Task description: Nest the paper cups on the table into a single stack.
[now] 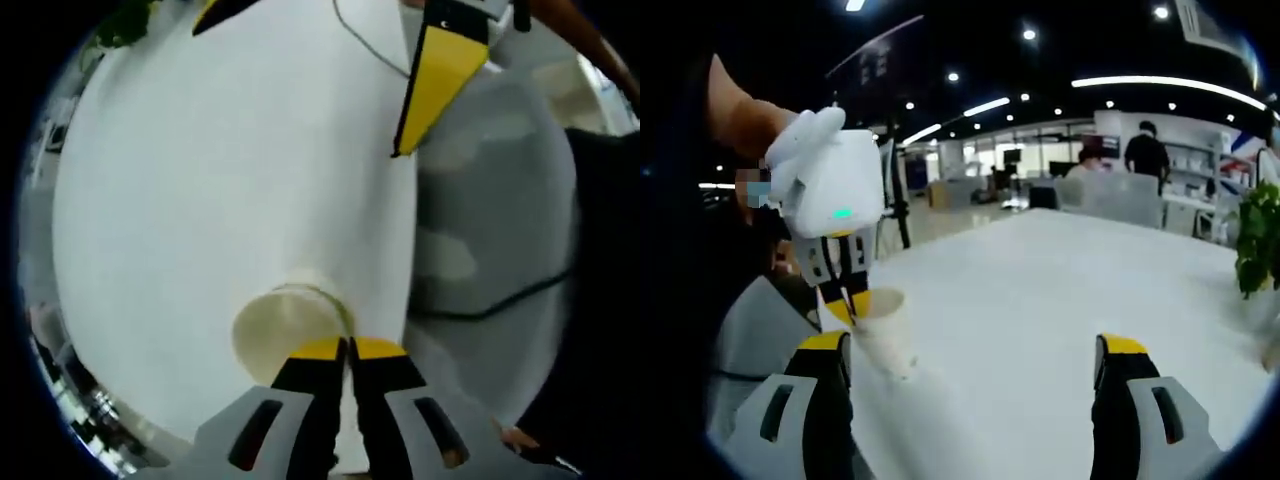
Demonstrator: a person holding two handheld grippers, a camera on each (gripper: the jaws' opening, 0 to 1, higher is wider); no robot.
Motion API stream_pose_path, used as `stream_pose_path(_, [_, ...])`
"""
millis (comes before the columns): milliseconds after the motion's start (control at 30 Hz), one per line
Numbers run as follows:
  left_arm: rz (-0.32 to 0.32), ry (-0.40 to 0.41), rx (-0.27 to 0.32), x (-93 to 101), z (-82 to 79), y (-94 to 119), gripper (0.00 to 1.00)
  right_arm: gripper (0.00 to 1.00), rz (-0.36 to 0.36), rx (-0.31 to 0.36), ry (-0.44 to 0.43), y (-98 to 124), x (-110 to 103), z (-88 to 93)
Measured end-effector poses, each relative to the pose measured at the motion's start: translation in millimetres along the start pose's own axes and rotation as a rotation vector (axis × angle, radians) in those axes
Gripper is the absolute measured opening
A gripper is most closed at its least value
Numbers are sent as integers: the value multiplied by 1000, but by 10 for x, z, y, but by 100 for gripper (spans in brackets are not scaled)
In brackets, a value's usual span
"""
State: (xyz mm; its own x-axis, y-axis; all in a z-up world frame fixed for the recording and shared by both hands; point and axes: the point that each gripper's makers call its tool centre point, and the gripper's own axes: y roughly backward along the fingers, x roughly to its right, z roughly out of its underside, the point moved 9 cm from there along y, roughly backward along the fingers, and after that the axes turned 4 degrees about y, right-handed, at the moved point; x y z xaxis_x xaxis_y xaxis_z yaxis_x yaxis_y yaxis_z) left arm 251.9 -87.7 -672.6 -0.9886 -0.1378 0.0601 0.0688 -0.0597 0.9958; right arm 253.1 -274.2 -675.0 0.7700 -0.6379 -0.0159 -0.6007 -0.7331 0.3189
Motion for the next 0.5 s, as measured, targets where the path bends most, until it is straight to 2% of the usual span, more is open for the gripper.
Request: stream_pose_path(500, [37,49,33,-34,45,1,2,100,-1,2,-3,-11,-30,25])
